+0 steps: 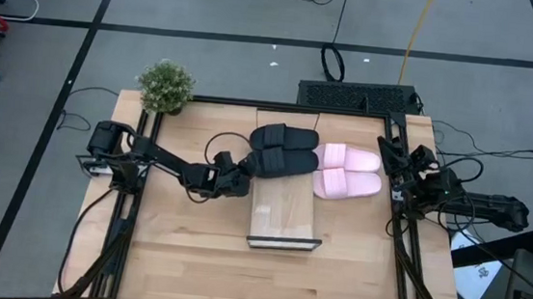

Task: Pick and place slides into the shelf
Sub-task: Put the black slide on the shelf

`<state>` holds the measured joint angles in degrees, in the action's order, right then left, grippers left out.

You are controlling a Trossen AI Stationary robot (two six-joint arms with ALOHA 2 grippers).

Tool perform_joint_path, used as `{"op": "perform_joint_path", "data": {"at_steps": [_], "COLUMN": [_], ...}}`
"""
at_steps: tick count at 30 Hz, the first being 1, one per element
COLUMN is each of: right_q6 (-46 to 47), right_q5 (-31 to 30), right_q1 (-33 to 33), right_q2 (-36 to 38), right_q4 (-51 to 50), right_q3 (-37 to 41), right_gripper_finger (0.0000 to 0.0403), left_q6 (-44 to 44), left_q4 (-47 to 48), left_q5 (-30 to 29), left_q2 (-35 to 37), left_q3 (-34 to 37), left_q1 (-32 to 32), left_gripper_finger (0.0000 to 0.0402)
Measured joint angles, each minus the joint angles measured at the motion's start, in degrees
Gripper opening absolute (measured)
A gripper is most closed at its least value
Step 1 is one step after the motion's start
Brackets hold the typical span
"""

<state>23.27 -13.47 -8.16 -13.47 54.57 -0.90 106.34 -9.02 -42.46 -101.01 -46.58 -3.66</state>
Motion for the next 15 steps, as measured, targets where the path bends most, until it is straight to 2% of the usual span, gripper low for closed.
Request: {"op": "perform_joint_path", "data": {"at_steps": [8, 15], "right_q6": [-0.1, -0.1], "right_q5": [0.0, 0.0], "right_q1": [0.0, 0.0], "right_q2": [0.0, 0.0], "right_q4": [0.0, 0.0], "right_q3": [0.0, 0.0], "right_gripper_finger": [0.0137, 0.0137], "left_q6": [0.3, 0.0], "left_q4": [0.8, 0.5], "left_q5": [-0.1, 0.6], "left_q2": [0.0, 0.0], "left_q3": [0.4, 0.4], "left_q1": [0.1, 1.1], "left_gripper_finger": [0.0089, 0.0123]}}
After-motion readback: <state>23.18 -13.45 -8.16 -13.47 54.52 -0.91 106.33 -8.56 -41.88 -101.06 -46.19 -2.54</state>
